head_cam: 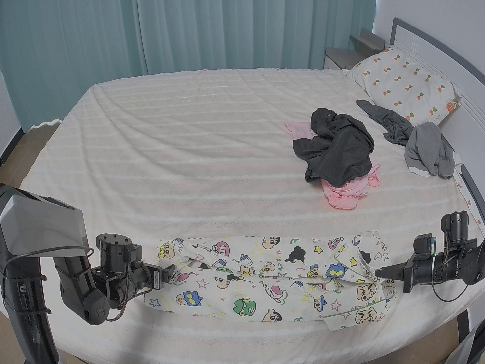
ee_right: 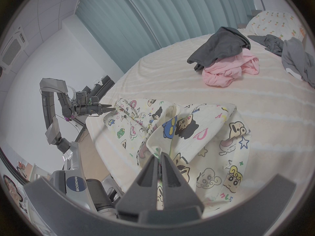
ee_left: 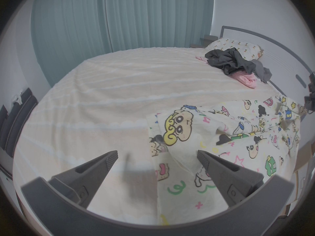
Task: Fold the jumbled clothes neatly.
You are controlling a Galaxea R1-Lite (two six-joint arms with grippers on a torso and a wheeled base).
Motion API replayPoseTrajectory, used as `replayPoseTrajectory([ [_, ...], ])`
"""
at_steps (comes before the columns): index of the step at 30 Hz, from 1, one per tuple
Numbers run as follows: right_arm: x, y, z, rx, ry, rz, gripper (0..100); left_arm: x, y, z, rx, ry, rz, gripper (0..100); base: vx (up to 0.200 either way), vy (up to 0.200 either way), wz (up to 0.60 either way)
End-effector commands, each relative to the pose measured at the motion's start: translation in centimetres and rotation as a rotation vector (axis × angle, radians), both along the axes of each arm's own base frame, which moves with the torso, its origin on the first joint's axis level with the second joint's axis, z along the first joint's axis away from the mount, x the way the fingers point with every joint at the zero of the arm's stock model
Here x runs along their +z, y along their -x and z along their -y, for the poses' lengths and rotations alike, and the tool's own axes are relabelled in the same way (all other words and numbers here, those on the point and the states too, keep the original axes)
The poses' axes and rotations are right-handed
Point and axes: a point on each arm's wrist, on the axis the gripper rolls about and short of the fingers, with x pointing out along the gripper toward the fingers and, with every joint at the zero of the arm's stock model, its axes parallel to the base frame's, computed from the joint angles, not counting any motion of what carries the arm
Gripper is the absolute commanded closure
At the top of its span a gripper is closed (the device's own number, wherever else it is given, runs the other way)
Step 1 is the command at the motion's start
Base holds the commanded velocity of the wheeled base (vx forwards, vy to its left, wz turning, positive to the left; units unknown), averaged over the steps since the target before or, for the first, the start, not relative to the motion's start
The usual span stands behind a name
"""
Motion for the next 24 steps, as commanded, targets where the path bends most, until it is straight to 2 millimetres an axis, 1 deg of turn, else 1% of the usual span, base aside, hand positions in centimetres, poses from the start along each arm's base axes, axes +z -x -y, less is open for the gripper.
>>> replayPoseTrajectory([
  [1, 0.7, 0.2, 0.0, -0.001, 0.002, 0.032, 100, 0.1, -0.2, 0.1, 0.004, -0.01, 0.016, 0, 0.0, 0.0, 0.0],
  [7, 1.3, 0.4, 0.2, -0.009, 0.002, 0.058, 100, 0.2, -0.8, 0.2, 0.005, -0.043, 0.055, 0, 0.0, 0.0, 0.0],
  [10, 2.1, 0.5, 0.3, -0.011, -0.001, 0.094, 100, -0.4, -1.6, 0.3, 0.033, -0.081, 0.063, 0, 0.0, 0.0, 0.0],
  [12, 2.6, 0.5, 0.3, -0.006, -0.005, 0.114, 100, -0.2, -2.0, 0.5, 0.04, -0.088, 0.083, 0, 0.0, 0.0, 0.0],
  [15, 3.0, 0.4, 0.3, -0.009, -0.005, 0.135, 100, 0.2, -2.1, 0.8, 0.031, -0.084, 0.096, 0, 0.0, 0.0, 0.0],
  [18, 3.6, 0.1, 0.3, -0.026, -0.025, 0.144, 100, 1.7, -2.3, 1.2, 0.022, -0.067, 0.148, 0, 0.0, 0.0, 0.0],
  [20, 3.8, 0.1, 0.3, -0.029, -0.031, 0.145, 100, 2.0, -2.3, 1.3, 0.019, -0.063, 0.155, 0, 0.0, 0.0, 0.0],
  [21, 4.3, -0.2, 0.2, -0.038, -0.049, 0.153, 100, 3.5, -2.5, 1.3, 0.018, -0.054, 0.179, 0, 0.0, 0.0, 0.0],
  [23, 4.7, -0.4, 0.1, -0.039, -0.049, 0.168, 100, 4.6, -2.4, 1.3, 0.009, -0.043, 0.166, 0, 0.0, 0.0, 0.0],
  [24, 4.8, -0.5, 0.1, -0.038, -0.049, 0.174, 100, 4.8, -2.4, 1.3, 0.006, -0.042, 0.159, 0, 0.0, 0.0, 0.0],
])
